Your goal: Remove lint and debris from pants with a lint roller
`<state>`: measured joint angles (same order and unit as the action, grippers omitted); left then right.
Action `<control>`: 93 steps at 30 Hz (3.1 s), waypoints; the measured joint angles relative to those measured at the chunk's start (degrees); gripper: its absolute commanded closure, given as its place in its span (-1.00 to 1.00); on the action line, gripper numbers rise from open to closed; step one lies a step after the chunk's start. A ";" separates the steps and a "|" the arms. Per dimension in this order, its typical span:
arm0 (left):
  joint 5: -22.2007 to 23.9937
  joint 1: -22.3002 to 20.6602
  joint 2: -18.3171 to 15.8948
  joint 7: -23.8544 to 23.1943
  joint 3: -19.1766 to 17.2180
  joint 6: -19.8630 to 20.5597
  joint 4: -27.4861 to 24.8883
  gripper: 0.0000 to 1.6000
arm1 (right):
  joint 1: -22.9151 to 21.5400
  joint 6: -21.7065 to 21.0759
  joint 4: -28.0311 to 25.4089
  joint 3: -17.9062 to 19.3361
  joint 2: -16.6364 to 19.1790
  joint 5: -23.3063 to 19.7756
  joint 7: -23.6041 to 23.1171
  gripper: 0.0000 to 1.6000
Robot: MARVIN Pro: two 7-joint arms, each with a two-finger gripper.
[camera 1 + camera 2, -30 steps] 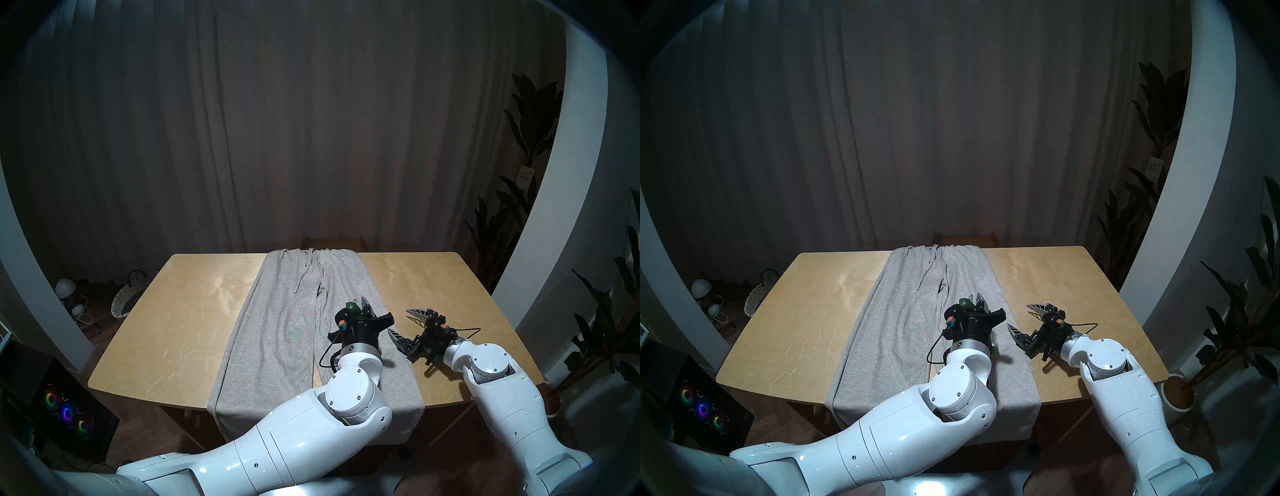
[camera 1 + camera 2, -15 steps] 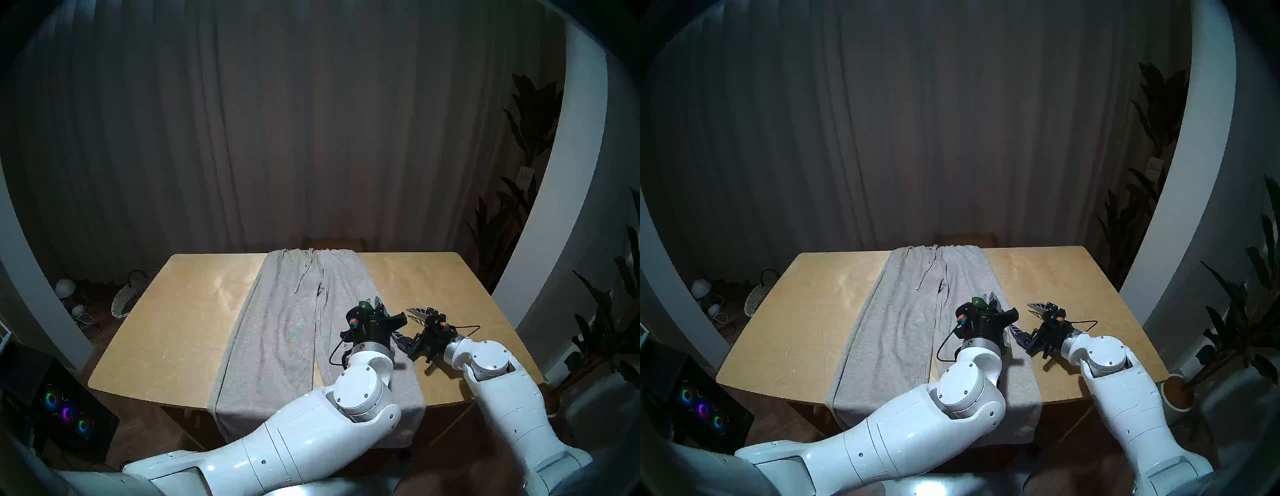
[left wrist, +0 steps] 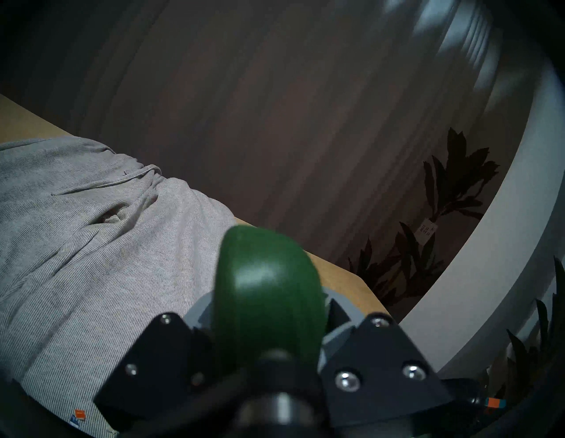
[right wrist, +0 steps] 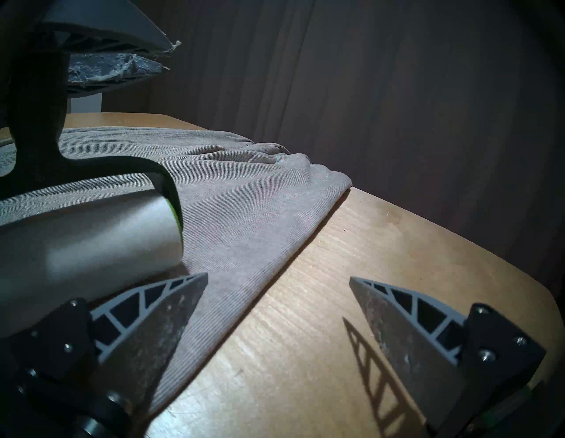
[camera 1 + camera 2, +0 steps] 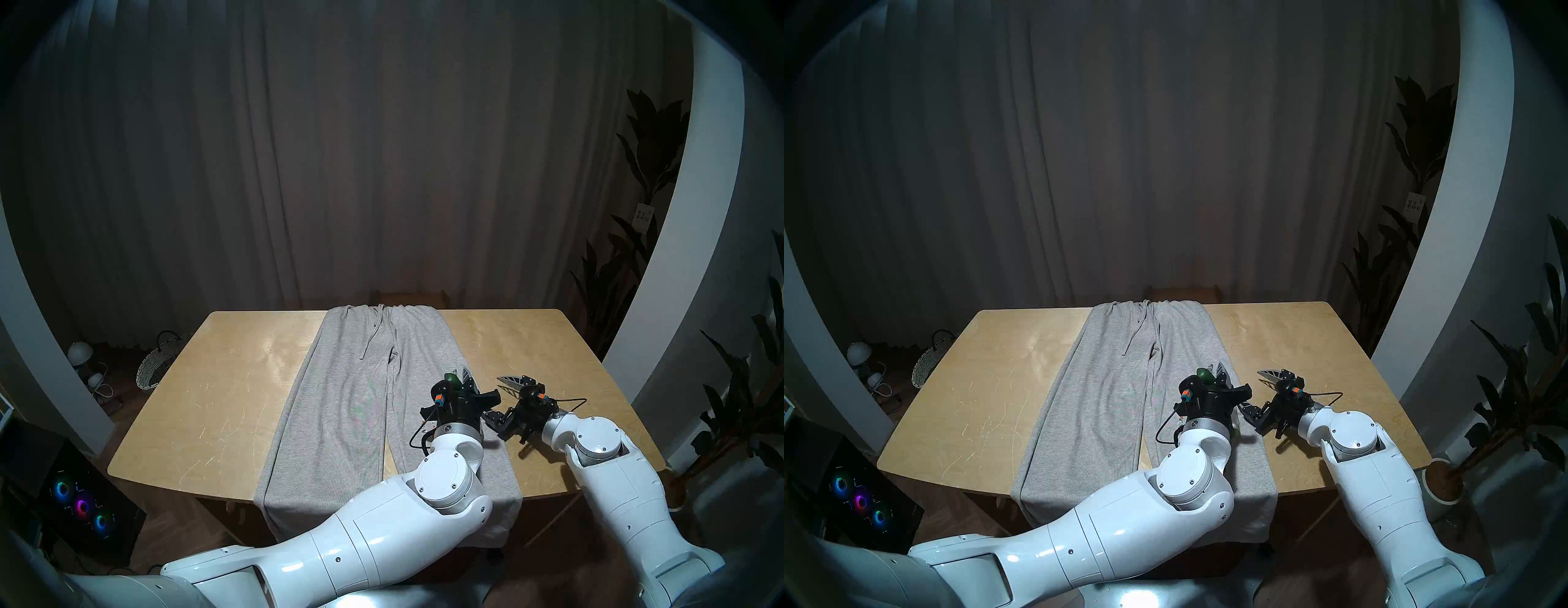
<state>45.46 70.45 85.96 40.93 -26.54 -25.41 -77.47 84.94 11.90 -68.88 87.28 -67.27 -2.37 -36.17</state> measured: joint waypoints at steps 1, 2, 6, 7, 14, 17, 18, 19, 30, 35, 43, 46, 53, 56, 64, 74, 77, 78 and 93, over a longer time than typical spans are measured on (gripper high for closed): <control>-0.01 -0.01 0.07 0.00 -0.02 -0.09 0.07 1.00 | 0.03 -0.03 -0.05 0.00 0.00 0.01 0.05 -1.00; 0.00 -0.01 0.22 0.00 -0.06 -0.24 0.17 1.00 | 0.12 -0.12 -0.18 0.01 0.00 0.05 0.14 -1.00; 0.05 0.03 0.67 0.05 -0.14 -0.53 0.46 1.00 | 0.34 -0.47 -0.59 0.02 0.08 0.24 0.38 -1.00; 0.05 0.04 0.72 0.09 -0.15 -0.57 0.51 1.00 | 0.38 -0.54 -0.66 0.02 0.11 0.27 0.43 -1.00; 0.25 0.36 0.82 1.71 -0.56 -0.43 0.35 1.00 | 0.79 -1.19 -1.36 0.00 0.43 0.40 0.82 -1.00; 0.27 0.46 0.78 2.52 -0.66 -0.17 0.30 1.00 | 0.94 -1.21 -1.50 0.00 0.48 0.40 1.02 -1.00; 0.28 0.46 0.76 2.81 -0.70 0.14 0.21 1.00 | 1.00 -1.21 -1.56 -0.01 0.49 0.40 1.13 -1.00; 0.31 0.46 0.76 2.97 -0.75 0.34 0.13 1.00 | 1.05 -1.21 -1.62 -0.02 0.49 0.40 1.22 -1.00; -0.25 0.29 0.03 3.54 -0.09 2.05 -0.64 1.00 | 1.52 -1.19 -1.95 0.09 0.93 -0.11 0.92 -1.00; -1.86 0.30 -1.33 2.75 1.12 2.34 -1.01 1.00 | 1.86 -1.40 -2.41 0.19 1.29 -0.12 0.48 -1.00; -3.22 0.69 -2.93 2.16 1.67 2.31 -1.14 1.00 | 2.14 -1.87 -2.95 0.21 1.57 0.06 0.31 -1.00; -3.43 1.12 -3.90 1.96 1.78 2.31 -1.80 1.00 | 2.13 -1.90 -2.96 0.20 1.58 0.11 0.31 -1.00; -3.54 2.21 -6.30 1.12 1.86 2.23 -3.60 1.00 | 2.09 -1.90 -2.94 0.06 1.61 0.14 0.64 -1.00; -2.94 2.71 -7.38 0.28 1.60 2.01 -4.38 1.00 | 2.09 -1.89 -3.01 -0.12 1.65 0.20 1.01 -1.00; -1.61 3.71 -10.17 -2.00 1.21 1.00 -6.40 1.00 | 2.25 -1.86 -3.34 -0.57 1.72 0.36 2.20 -1.00; -0.90 5.05 -13.79 -3.72 1.02 0.53 -9.14 1.00 | 3.11 -1.96 -4.34 -0.83 1.79 0.40 4.06 -1.00; -0.70 5.43 -14.80 -4.02 0.83 0.35 -9.85 1.00 | 3.39 -2.08 -4.71 -0.92 1.82 0.48 4.65 -1.00; -0.63 5.56 -15.17 -4.12 0.75 0.29 -10.07 1.00 | 3.50 -2.14 -4.85 -0.95 1.83 0.51 4.86 -1.00; 1.44 7.33 -21.04 -7.27 -0.11 0.10 -13.48 1.00 | 5.50 -3.99 -7.93 -1.61 1.83 1.37 8.73 -1.00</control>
<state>46.90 77.79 64.92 33.66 -26.64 -25.31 -90.96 90.44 7.91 -76.80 85.67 -65.44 -1.00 -27.44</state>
